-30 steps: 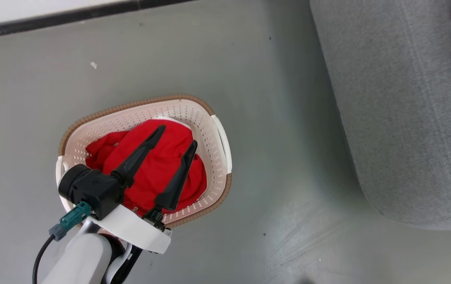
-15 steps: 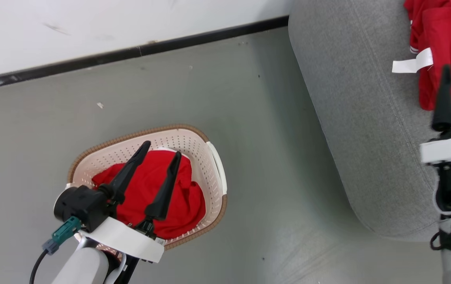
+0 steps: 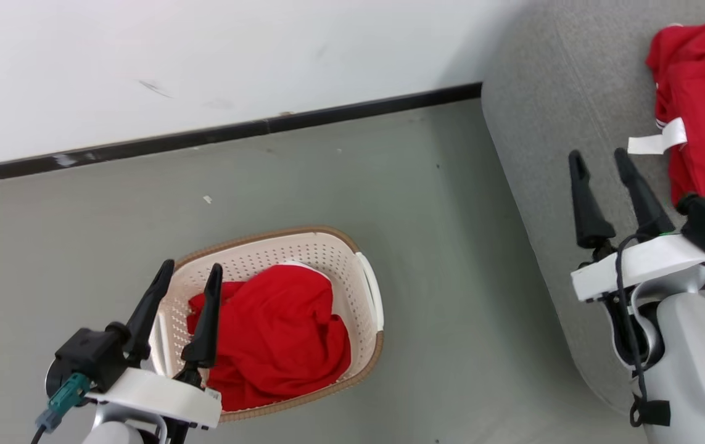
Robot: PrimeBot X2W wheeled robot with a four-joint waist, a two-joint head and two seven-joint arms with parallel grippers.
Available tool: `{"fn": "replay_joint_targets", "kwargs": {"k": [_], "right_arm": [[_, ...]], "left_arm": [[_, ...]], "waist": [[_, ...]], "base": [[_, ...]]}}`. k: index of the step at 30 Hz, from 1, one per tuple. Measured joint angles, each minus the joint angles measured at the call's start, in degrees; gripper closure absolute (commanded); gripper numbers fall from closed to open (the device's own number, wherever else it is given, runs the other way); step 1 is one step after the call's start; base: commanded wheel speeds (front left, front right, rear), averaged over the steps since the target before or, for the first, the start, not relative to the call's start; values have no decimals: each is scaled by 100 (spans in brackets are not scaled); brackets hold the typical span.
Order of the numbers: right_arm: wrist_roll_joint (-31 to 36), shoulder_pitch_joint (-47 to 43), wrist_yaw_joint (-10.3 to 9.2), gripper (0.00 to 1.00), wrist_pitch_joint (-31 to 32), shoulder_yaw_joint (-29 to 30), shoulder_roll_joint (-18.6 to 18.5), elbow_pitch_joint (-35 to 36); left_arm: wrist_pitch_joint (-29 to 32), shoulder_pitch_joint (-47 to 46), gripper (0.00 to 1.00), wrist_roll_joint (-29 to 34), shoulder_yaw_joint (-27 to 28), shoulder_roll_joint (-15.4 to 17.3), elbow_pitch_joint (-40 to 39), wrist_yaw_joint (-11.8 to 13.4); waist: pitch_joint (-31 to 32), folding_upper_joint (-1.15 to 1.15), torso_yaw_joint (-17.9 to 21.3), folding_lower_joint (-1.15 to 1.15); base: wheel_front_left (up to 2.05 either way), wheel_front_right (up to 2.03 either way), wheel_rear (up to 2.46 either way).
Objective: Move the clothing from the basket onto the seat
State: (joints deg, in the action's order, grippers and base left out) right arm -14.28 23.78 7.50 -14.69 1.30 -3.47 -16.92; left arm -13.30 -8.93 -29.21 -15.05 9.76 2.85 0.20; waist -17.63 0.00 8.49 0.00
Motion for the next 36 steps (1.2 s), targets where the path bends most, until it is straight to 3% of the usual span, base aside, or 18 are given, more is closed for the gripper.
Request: {"fn": "replay_joint_targets", "kwargs": {"k": [6, 36], "right_arm": [[260, -114, 1, 0, 0, -276, -5, -125], [628, -1366, 0, 0, 0, -541, 43, -412]], "left_arm": [[-48, 213, 0, -51, 133, -79, 143, 66], [-92, 651, 0, -3, 394, -315, 798, 9]], "waist": [[241, 0, -247, 0], [1425, 0, -1327, 0]], "base": [[0, 0, 0], [0, 0, 0]]}}
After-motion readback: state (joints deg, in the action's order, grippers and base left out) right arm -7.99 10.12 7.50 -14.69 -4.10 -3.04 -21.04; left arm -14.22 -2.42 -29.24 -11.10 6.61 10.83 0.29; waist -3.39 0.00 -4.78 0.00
